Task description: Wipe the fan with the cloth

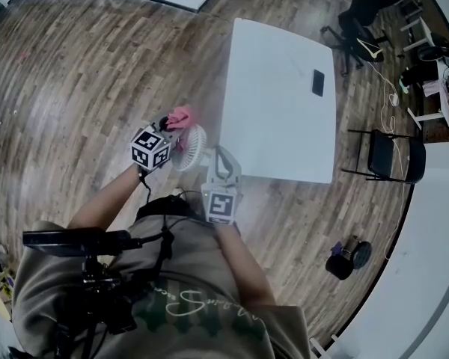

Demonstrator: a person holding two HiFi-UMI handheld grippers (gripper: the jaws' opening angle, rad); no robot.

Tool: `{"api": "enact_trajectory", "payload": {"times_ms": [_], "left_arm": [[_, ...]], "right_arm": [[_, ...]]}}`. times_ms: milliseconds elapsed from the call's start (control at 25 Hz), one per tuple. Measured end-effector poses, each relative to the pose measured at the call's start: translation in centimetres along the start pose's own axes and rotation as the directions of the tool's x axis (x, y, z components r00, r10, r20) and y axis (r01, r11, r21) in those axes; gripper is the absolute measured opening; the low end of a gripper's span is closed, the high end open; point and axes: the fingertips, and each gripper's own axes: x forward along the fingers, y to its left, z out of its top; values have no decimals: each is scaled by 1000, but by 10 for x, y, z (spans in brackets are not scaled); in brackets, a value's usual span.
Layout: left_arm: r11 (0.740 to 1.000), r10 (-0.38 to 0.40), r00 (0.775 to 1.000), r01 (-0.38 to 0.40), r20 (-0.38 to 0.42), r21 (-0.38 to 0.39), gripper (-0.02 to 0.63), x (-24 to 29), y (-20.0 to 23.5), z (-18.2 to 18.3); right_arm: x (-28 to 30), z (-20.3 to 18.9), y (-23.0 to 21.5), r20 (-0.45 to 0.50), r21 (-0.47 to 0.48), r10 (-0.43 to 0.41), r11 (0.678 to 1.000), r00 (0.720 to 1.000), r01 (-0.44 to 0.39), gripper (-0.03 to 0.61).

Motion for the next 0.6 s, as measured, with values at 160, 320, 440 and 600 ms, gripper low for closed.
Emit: {"api": "enact_trajectory", "payload": {"times_ms": [160,320,440,600], "left_arm": [[999,25,1000,-26,-7,-35,101,-4,4,-9],[997,57,998,-58,-22,-56,101,-11,7,-23],[996,71,997,-72,-25,-58,101,-17,15,-31],[992,86,996,-88,-27,-86,100,-22,20,-35]], "right_arm": [[-5,-4,0,-5,-19,2,1000,1000,-2,26],[-14,-6,-5,-21,-23,-6,1000,1000,6,26],[-12,-12,2,-38,-16,-4,1000,999,3,26],[-11,-15,6,-50,-29,7,1000,999,-9,26]]}}
